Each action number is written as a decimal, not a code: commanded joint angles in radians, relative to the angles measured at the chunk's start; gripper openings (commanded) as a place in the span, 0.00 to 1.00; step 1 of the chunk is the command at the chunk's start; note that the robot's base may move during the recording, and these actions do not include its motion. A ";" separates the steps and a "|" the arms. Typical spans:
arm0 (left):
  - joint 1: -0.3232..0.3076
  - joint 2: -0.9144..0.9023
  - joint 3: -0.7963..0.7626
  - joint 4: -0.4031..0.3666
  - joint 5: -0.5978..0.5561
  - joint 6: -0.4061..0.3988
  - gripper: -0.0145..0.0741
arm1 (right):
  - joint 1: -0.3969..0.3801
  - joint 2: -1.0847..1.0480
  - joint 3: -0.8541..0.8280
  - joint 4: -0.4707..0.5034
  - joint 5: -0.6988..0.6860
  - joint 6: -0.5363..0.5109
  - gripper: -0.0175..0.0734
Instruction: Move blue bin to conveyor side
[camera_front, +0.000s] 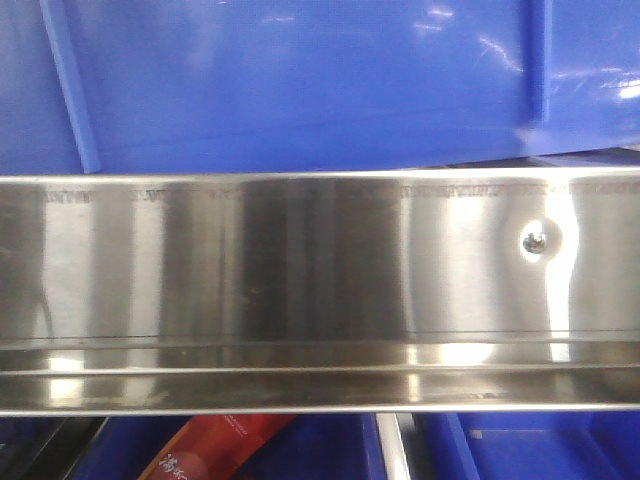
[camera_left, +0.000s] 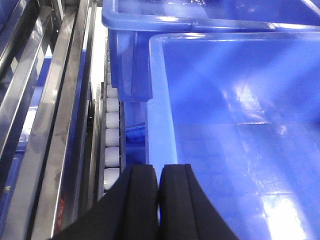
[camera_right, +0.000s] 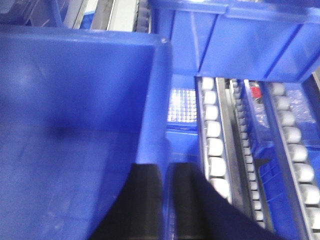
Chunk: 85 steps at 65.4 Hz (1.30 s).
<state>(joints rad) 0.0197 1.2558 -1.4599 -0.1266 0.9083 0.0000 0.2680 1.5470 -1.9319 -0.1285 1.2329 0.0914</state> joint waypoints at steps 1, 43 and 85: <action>-0.003 0.001 -0.008 -0.009 -0.003 0.000 0.16 | 0.000 -0.003 -0.009 0.021 -0.012 0.003 0.50; -0.003 0.001 -0.008 -0.009 0.001 0.000 0.16 | 0.000 0.009 0.101 0.027 -0.012 0.017 0.48; -0.003 0.001 -0.008 -0.009 0.031 0.000 0.16 | 0.000 0.027 0.121 0.027 -0.012 0.039 0.48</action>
<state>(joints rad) 0.0197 1.2596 -1.4599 -0.1266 0.9442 0.0000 0.2701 1.5737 -1.8123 -0.0974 1.2333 0.1281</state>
